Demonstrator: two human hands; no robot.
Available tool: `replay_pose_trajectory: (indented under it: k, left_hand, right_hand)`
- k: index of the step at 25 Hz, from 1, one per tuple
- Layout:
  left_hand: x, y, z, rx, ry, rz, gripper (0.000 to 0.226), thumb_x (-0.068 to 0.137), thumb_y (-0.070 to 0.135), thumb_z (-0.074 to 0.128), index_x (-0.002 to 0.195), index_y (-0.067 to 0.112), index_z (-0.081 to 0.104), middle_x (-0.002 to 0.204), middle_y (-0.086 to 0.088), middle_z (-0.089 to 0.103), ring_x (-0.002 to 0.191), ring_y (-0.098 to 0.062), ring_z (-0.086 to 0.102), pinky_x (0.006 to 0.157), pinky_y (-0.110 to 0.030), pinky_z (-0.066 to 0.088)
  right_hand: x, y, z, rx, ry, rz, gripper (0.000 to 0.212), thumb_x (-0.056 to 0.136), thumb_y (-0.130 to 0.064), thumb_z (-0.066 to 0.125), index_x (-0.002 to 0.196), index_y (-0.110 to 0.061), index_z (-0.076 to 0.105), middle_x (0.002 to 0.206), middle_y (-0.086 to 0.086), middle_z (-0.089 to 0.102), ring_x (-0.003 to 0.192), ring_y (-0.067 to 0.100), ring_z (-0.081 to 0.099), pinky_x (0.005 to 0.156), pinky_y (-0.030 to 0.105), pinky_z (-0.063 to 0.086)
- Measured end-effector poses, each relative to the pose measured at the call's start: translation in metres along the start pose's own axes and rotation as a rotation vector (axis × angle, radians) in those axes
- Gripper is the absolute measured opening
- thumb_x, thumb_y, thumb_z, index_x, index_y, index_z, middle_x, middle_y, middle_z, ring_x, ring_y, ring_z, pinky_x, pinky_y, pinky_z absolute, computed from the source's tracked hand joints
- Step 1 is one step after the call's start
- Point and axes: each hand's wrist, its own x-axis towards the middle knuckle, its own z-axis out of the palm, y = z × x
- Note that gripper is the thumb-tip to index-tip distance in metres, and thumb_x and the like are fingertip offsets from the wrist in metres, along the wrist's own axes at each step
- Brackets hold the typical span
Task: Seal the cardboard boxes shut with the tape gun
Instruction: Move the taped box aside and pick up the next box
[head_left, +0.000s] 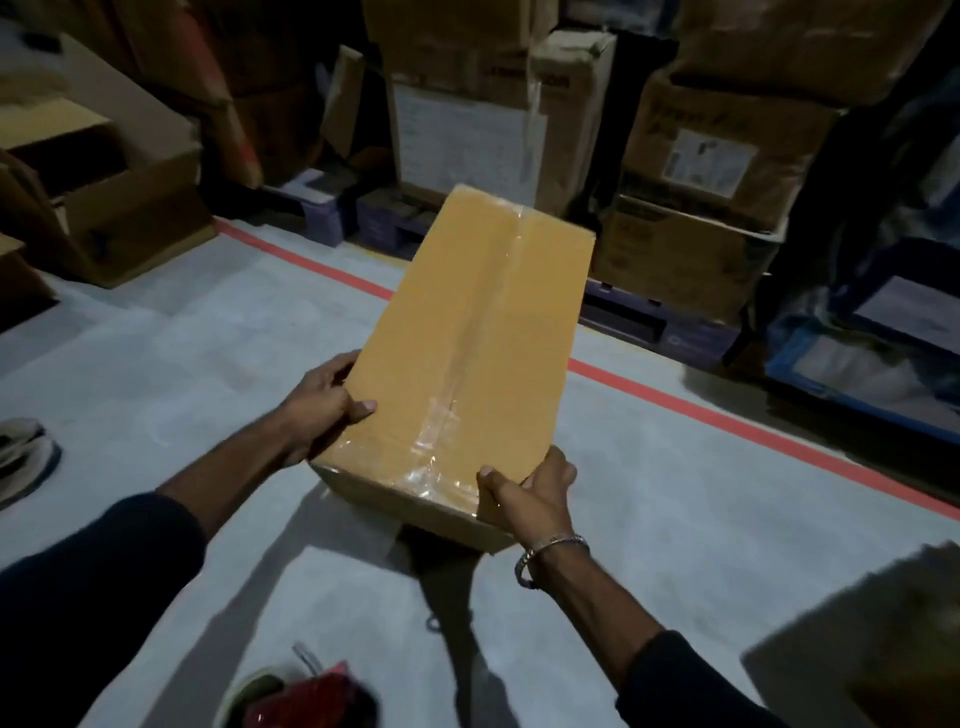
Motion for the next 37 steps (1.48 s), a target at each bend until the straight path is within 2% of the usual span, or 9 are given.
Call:
replay_pose_trajectory:
  k: [6, 10, 14, 18, 23, 27, 30, 34, 37]
  left_hand:
    - [0.125, 0.006, -0.017, 0.157, 0.033, -0.008, 0.059, 0.098, -0.001, 0.064, 0.149, 0.026, 0.050, 0.135, -0.005, 0.064, 0.112, -0.025, 0.064, 0.094, -0.038, 0.049]
    - [0.189, 0.011, -0.042, 0.306, 0.062, -0.013, 0.068, 0.099, 0.006, 0.067, 0.159, 0.022, 0.038, 0.135, 0.001, 0.051, 0.119, -0.023, 0.050, 0.100, -0.036, 0.039]
    - [0.235, -0.033, -0.058, 0.808, -0.061, -0.045, 0.065, 0.098, 0.039, 0.061, 0.154, 0.016, 0.038, 0.155, -0.008, 0.045, 0.137, -0.033, 0.045, 0.108, -0.042, 0.038]
    - [0.246, -0.108, -0.034, 1.196, -0.106, -0.051, 0.082, 0.104, 0.062, 0.041, 0.167, 0.025, 0.003, 0.174, -0.008, -0.009, 0.160, -0.033, -0.002, 0.122, -0.062, 0.011]
    - [0.216, -0.092, -0.020, 0.992, 0.085, 0.100, 0.057, 0.101, 0.039, 0.058, 0.153, 0.019, 0.046, 0.159, -0.014, 0.044, 0.147, -0.034, 0.039, 0.113, -0.054, 0.042]
    - [0.118, -0.082, 0.047, 0.722, 0.304, 0.495, 0.033, 0.092, 0.015, 0.056, 0.121, 0.014, 0.069, 0.121, -0.009, 0.070, 0.111, -0.031, 0.062, 0.095, -0.045, 0.051]
    - [0.051, -0.098, 0.084, 0.791, 0.126, 0.606, 0.034, 0.091, 0.012, 0.058, 0.123, 0.016, 0.071, 0.129, -0.006, 0.069, 0.119, -0.028, 0.063, 0.101, -0.044, 0.050]
    - [-0.028, -0.093, 0.116, 1.060, -0.399, 0.284, 0.074, 0.090, 0.050, 0.051, 0.159, 0.029, 0.035, 0.164, -0.005, 0.039, 0.152, -0.026, 0.034, 0.120, -0.044, 0.033]
    - [-0.110, -0.037, 0.136, 1.164, -0.578, 0.292, 0.089, 0.082, 0.065, 0.041, 0.163, 0.030, 0.027, 0.167, -0.006, 0.033, 0.156, -0.023, 0.026, 0.123, -0.042, 0.029]
  right_hand:
    - [0.101, -0.041, 0.051, -0.008, -0.062, -0.010, 0.095, 0.087, -0.025, 0.077, 0.154, -0.001, 0.014, 0.139, 0.006, 0.025, 0.082, 0.003, 0.044, 0.079, 0.024, 0.044]
    - [0.140, -0.054, 0.088, -0.011, -0.093, 0.025, 0.106, 0.085, -0.026, 0.080, 0.158, -0.003, 0.006, 0.148, 0.006, 0.018, 0.126, 0.026, 0.046, 0.104, 0.033, 0.047]
    - [0.162, -0.067, 0.127, -0.076, -0.217, 0.067, 0.102, 0.092, -0.010, 0.065, 0.163, -0.016, -0.009, 0.164, 0.009, 0.002, 0.142, 0.029, 0.033, 0.094, 0.026, 0.043]
    - [0.179, -0.075, 0.167, -0.341, -0.300, 0.121, 0.106, 0.091, -0.011, 0.070, 0.164, -0.025, -0.006, 0.168, 0.014, -0.017, 0.149, 0.037, 0.029, 0.103, 0.035, 0.046]
    - [0.184, -0.055, 0.162, -0.377, -0.267, 0.007, 0.103, 0.090, -0.025, 0.075, 0.164, -0.026, 0.003, 0.169, 0.012, 0.007, 0.143, 0.035, 0.040, 0.106, 0.036, 0.044]
    - [0.151, -0.031, 0.114, -0.443, -0.135, -0.150, 0.082, 0.093, -0.031, 0.067, 0.159, -0.023, 0.020, 0.150, 0.010, 0.033, 0.139, 0.034, 0.038, 0.106, 0.044, 0.045]
    - [0.105, -0.001, 0.061, -0.517, -0.058, -0.169, 0.070, 0.095, -0.026, 0.059, 0.156, -0.018, 0.026, 0.149, 0.009, 0.035, 0.139, 0.032, 0.037, 0.103, 0.044, 0.046]
    - [0.023, 0.019, -0.021, -0.642, -0.074, -0.014, 0.053, 0.095, -0.029, 0.060, 0.145, -0.017, 0.046, 0.145, 0.008, 0.039, 0.138, 0.030, 0.039, 0.100, 0.042, 0.049]
    - [-0.075, 0.015, -0.095, -0.672, -0.121, 0.161, 0.055, 0.092, -0.032, 0.063, 0.141, -0.016, 0.047, 0.145, 0.012, 0.038, 0.137, 0.033, 0.039, 0.103, 0.044, 0.049]
